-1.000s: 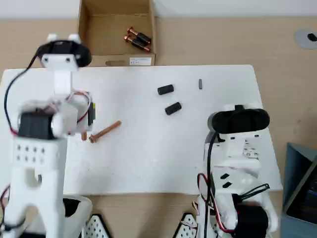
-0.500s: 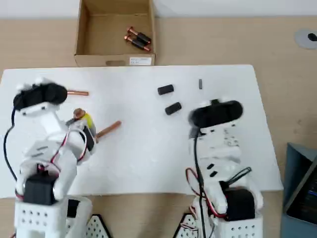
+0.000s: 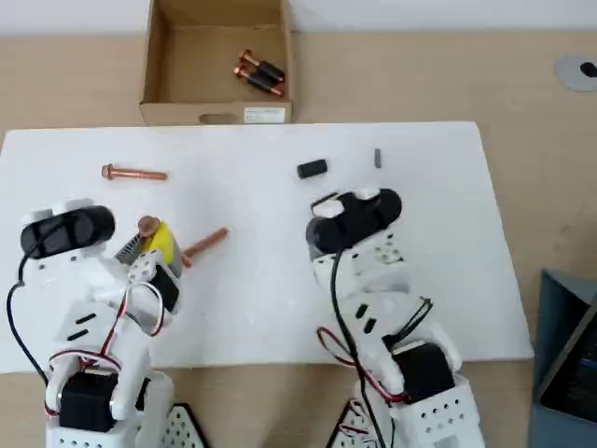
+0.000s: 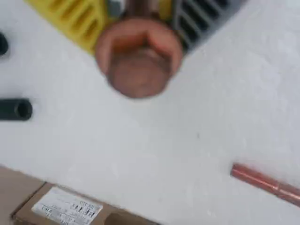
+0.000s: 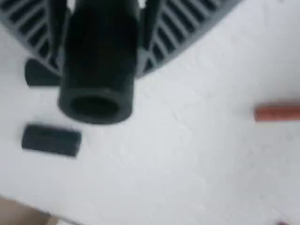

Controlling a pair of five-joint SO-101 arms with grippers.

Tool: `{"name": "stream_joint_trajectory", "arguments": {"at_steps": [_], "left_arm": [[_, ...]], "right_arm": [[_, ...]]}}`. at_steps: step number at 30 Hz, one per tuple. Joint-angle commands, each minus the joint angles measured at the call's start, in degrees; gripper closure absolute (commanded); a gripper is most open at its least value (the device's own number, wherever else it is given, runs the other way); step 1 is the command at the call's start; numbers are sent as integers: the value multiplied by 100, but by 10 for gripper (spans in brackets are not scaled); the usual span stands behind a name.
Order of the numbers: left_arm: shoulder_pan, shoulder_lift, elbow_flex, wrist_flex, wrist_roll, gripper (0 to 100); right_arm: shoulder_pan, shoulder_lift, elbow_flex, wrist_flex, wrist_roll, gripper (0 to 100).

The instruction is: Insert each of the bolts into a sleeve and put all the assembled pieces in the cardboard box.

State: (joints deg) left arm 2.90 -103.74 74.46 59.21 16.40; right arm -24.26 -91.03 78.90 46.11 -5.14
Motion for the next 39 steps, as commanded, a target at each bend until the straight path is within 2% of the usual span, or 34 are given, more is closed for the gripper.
{"name": "stream_joint_trajectory", "arguments": {"at_steps": [1,5,9,14,18,26,30,34,39], "left_arm": [[79,-84,-26,-176,510,995],[158,-84,9,-475,1020,995],[554,-84,-9,-818,1389,995],[985,-84,-18,-1187,1407,995],[1011,-84,-44,-1530,1407,995],[1011,-84,-149,-2084,1380,995],[1196,-57,-387,-2031,1363,995],[1582,-66,-457,-1626,1134,995],[1635,-66,-448,-1626,1125,995]], "right_arm": [[-163,-48,84,-404,53,989],[-426,-48,277,-765,53,989],[-875,-48,488,-1081,53,989],[-1420,-48,602,-1292,97,989],[-1780,-48,611,-1310,501,989],[-1824,-48,796,-1310,1029,989],[-1833,-48,813,-1319,1108,989],[-1833,-48,804,-1319,1284,989],[-1833,-48,831,-1688,1591,989]]}}
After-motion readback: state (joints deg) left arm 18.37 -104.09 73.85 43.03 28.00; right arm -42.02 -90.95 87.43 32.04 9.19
